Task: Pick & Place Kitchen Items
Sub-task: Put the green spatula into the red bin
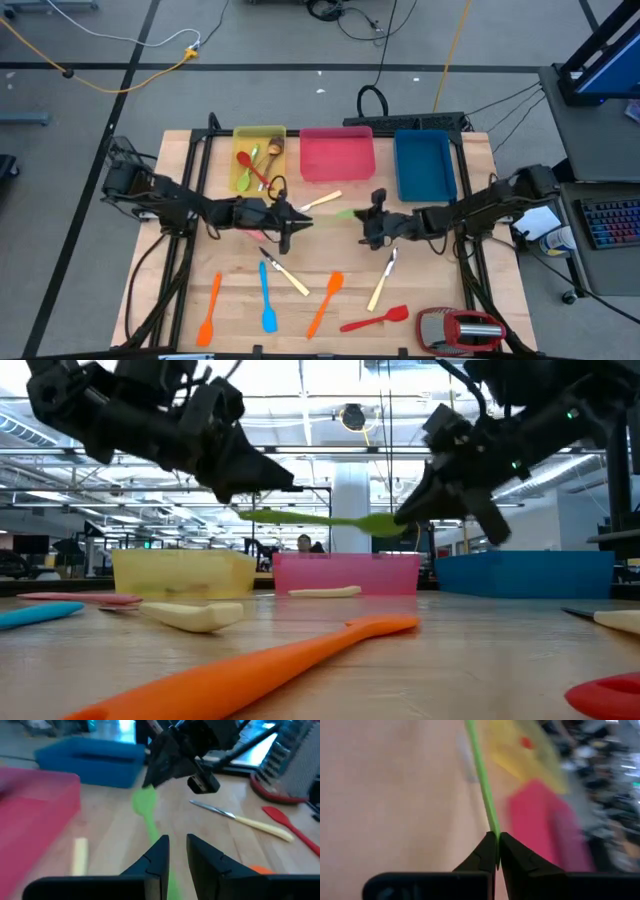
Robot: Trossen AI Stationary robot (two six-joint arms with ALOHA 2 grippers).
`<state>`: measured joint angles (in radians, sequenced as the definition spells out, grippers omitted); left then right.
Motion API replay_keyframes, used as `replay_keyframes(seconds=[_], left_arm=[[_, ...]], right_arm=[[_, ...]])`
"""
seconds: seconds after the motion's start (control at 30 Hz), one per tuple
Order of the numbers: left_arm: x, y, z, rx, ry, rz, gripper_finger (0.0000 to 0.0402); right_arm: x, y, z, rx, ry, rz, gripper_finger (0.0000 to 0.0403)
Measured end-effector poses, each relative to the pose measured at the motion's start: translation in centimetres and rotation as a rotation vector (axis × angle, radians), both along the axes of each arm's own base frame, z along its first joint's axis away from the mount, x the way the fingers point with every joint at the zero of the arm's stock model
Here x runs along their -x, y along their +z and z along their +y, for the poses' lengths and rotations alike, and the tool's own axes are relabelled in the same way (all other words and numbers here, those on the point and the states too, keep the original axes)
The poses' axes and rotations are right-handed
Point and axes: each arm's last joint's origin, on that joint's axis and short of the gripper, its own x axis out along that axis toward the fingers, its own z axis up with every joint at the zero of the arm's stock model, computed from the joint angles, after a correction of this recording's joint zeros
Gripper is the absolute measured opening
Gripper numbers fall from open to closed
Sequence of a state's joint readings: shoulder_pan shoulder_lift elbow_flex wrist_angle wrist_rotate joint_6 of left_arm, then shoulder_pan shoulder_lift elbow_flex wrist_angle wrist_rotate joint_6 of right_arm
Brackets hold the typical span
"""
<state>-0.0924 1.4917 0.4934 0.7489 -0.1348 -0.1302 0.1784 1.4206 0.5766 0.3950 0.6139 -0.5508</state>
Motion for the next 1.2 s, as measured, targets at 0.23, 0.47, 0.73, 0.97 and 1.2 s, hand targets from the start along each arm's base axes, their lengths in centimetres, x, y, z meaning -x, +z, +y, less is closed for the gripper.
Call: replay_keyframes(seconds=[0.23, 0.47, 0.73, 0.97, 1.2], left_arm=[[0.6, 1.3, -1.1, -0.031, 0.04, -0.043, 0.0067], [0.7, 1.3, -2.0, -0.044, 0.011, -0.046, 0.0067], [0.8, 1.3, -2.1, -0.058, 0.044, -0.043, 0.0067], [0.8, 1.3, -2.0, -0.07, 0.042, -0.042, 0.0067], [0.8, 1.1, -2.0, -0.077, 0.041, -0.027, 0.0067]], right_arm=[[0.2, 2.4, -3.3, 0.23, -0.187, -0.015, 0.0006], [-0.5, 3.1, -8.6, 0.323, -0.332, 0.128, 0.0003], [-2.6, 2.1, -12.7, 0.248, -0.33, 0.4, 0.0001], [-4.0, 0.4, -15.3, 0.164, -0.331, 0.432, 0.0007], [-4.8, -0.9, -16.4, 0.104, -0.298, 0.365, 0.0036]])
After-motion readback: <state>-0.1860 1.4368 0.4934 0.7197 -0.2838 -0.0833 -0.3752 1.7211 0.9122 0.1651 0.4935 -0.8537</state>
